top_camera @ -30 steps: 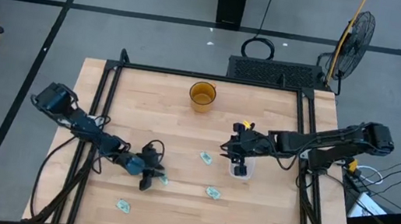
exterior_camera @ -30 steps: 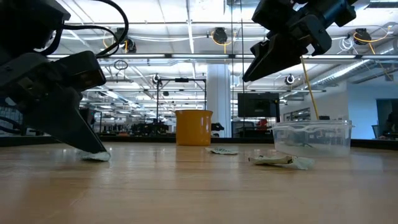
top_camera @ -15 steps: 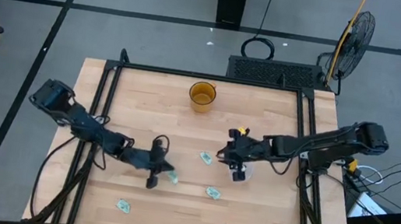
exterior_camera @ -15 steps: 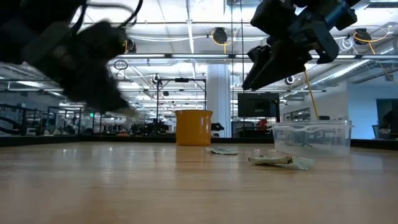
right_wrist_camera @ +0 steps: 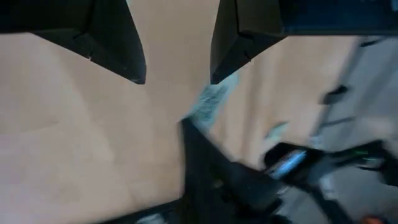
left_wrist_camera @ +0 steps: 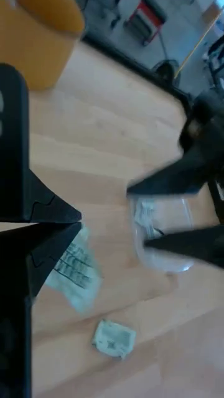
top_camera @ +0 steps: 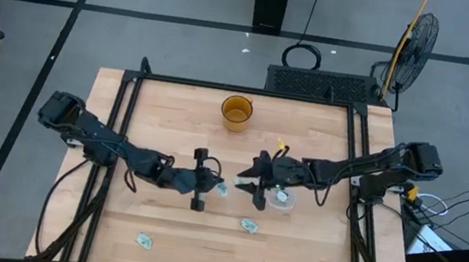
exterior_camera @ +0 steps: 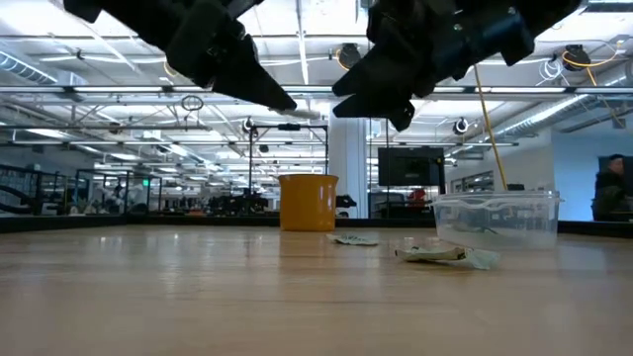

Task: Pick and place Stevia / Truvia into bins
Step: Put the white stevia packet into the transparent bin

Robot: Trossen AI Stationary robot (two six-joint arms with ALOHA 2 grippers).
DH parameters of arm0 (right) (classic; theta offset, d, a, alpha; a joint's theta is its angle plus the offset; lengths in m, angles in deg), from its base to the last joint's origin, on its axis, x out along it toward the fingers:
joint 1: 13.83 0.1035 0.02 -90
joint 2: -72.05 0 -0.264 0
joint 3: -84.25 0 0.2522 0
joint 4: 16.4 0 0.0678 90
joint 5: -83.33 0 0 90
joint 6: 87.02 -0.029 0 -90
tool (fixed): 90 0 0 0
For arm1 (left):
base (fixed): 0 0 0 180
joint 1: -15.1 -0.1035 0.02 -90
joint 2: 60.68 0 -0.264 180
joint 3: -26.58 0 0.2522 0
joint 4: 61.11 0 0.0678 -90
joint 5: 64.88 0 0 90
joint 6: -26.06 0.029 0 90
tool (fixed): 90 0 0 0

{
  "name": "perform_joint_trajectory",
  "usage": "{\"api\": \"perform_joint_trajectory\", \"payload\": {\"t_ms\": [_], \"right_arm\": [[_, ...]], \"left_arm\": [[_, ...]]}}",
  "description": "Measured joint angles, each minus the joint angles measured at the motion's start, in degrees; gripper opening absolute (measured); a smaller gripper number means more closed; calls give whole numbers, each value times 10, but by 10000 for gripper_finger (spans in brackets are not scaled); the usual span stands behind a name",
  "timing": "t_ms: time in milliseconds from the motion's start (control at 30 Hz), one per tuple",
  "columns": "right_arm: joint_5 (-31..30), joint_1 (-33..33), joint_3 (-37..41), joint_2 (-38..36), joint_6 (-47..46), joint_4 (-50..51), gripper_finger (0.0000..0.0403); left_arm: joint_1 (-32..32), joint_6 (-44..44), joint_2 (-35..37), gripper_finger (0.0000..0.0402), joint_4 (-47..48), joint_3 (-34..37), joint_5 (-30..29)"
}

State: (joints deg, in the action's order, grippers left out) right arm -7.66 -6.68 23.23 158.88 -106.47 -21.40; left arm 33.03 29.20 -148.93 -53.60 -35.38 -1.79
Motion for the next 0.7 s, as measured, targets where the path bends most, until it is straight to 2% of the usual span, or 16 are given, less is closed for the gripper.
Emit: {"api": "perform_joint_trajectory", "payload": {"t_ms": [100,300,500,700], "right_arm": [[43,-11,0,1,-34,-2,174],[48,-16,0,19,-43,-37,174],[103,-21,0,40,-71,-112,174],[133,-35,0,62,-115,-112,174]], "left_arm": [[0,27,-1,3,2,-9,-3],[-6,41,0,3,-3,-11,3],[-14,77,0,3,-46,-11,15],[-23,109,0,3,-73,-11,17]]}}
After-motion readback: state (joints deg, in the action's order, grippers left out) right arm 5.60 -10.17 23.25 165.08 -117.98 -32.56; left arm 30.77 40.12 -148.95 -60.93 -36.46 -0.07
